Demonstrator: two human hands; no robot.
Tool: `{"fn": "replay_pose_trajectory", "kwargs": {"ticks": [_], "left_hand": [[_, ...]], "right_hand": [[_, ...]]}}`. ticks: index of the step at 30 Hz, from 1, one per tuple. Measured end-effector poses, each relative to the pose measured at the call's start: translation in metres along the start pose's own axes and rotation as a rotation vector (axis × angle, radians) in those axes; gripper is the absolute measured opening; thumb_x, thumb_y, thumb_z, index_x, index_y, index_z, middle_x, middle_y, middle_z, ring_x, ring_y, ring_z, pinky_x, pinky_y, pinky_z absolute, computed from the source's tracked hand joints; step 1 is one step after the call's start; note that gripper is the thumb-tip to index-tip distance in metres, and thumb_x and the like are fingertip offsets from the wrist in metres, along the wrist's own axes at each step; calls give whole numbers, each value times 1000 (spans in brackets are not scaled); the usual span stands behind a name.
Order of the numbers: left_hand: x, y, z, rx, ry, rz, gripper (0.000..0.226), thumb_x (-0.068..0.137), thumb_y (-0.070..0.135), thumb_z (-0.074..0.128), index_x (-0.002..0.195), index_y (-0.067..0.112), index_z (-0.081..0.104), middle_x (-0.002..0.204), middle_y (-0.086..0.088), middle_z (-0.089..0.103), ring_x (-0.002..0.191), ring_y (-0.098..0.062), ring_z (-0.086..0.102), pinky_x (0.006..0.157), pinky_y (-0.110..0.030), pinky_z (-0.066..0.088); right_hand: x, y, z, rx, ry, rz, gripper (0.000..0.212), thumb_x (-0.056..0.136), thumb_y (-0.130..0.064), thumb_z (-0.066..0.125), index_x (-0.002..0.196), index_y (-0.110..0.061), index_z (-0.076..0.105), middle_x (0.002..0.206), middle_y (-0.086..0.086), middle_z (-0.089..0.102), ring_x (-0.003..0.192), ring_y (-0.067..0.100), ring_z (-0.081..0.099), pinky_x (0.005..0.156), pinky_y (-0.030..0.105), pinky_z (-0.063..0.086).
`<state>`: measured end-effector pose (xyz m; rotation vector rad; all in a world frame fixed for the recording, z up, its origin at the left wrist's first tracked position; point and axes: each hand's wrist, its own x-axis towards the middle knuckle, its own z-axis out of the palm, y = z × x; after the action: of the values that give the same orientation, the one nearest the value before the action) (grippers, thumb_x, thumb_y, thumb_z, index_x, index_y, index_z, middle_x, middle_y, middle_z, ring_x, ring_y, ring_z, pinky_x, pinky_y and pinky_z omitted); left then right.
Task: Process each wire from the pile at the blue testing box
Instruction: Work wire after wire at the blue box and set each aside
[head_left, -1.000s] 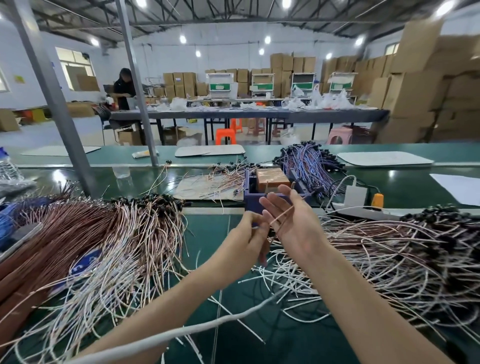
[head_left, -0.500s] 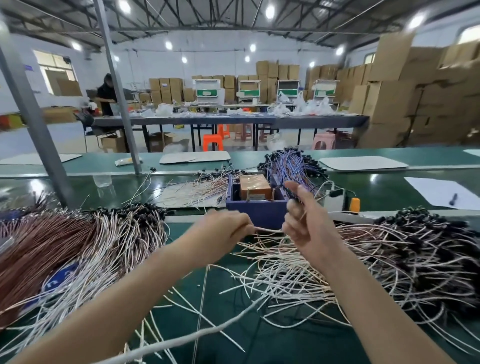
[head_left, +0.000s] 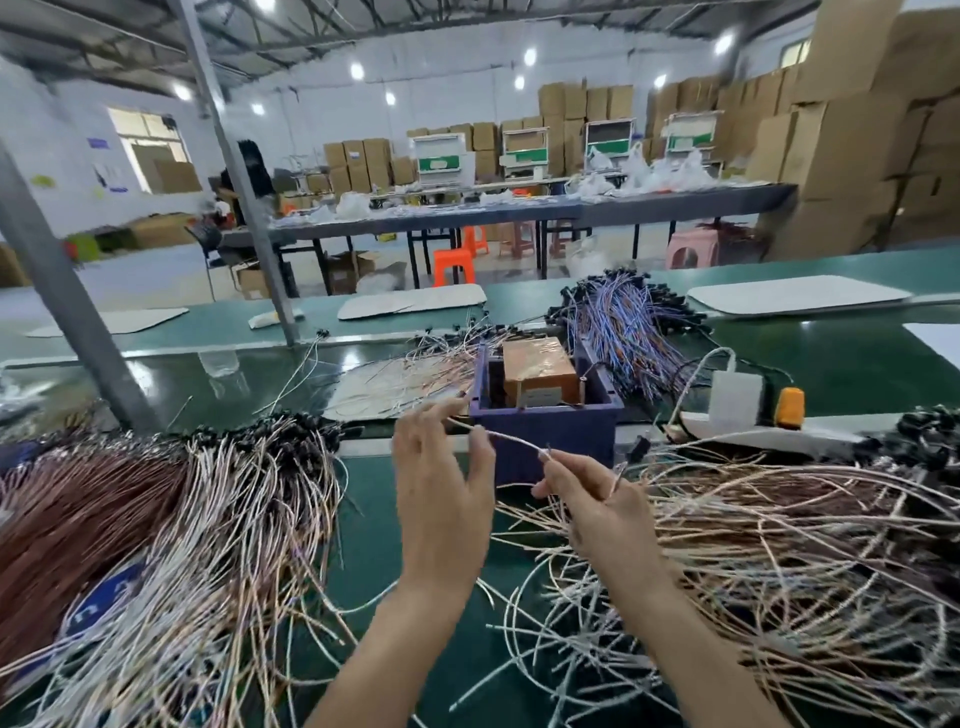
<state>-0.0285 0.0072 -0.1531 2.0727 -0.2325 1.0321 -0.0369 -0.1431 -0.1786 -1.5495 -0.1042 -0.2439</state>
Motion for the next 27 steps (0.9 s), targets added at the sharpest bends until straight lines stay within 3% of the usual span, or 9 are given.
{"fn": "replay_pose_trajectory", "kwargs": {"ticks": [2, 4, 8, 12, 15, 19, 24, 27], "left_hand": [[-13, 2, 13, -192, -19, -289, 7, 102, 28, 52, 108, 32, 51, 112, 12, 50, 106, 0, 51, 87, -21, 43], [-25, 0, 28, -253, -82, -370, 5, 103, 29, 50, 106, 33, 52, 107, 11, 56, 99, 1, 56, 80, -17, 43], [-27, -3, 41, -499, -188, -534, 13, 105, 33, 47, 110, 34, 58, 97, 11, 69, 92, -5, 67, 76, -19, 52], [-15, -12, 34, -714, -210, -606, 24, 104, 33, 47, 120, 30, 65, 108, 9, 73, 102, -8, 68, 82, -31, 58], [-8, -17, 26, -855, -191, -653, 30, 95, 40, 51, 110, 27, 74, 106, 0, 76, 103, -14, 70, 87, -36, 54], [0, -25, 18, -1017, -131, -715, 31, 93, 41, 52, 102, 28, 78, 89, -4, 73, 87, -16, 70, 73, -27, 56], [-6, -37, 19, -877, -50, -725, 27, 103, 32, 50, 124, 24, 64, 69, 2, 65, 69, -13, 68, 68, -27, 56], [-16, -41, 23, -708, -38, -646, 27, 102, 38, 52, 114, 18, 64, 60, 3, 60, 60, -12, 62, 66, -25, 55]], "right_hand": [[2, 8, 4, 32, 9, 32, 15, 98, -29, 65, 111, -29, 70, 87, -2, 78, 50, -3, 55, 48, 8, 40], [5, 13, 6, 40, 5, 37, 13, 98, -25, 65, 110, -24, 70, 85, -1, 78, 52, -6, 59, 50, 6, 41], [8, 20, 6, 16, -14, 26, 10, 97, -25, 66, 105, -22, 71, 85, -4, 78, 61, -6, 65, 56, 7, 47], [6, 27, 6, -28, -86, 20, 5, 96, -23, 68, 99, -21, 71, 86, -5, 78, 85, 6, 73, 77, 15, 53], [6, 30, 6, -79, -121, 41, 6, 95, -30, 68, 98, -25, 71, 86, -7, 77, 85, 4, 72, 77, 15, 53], [9, 29, 3, -19, -82, 36, 9, 95, -32, 67, 97, -26, 74, 84, -4, 77, 68, -3, 67, 61, 8, 47], [10, 32, -1, -54, -4, 52, 15, 100, -33, 60, 102, -34, 75, 86, -8, 75, 57, -5, 59, 55, 9, 43], [10, 34, -1, -105, 21, 44, 18, 102, -27, 58, 110, -37, 71, 91, -14, 76, 55, -1, 54, 58, 14, 44]]}}
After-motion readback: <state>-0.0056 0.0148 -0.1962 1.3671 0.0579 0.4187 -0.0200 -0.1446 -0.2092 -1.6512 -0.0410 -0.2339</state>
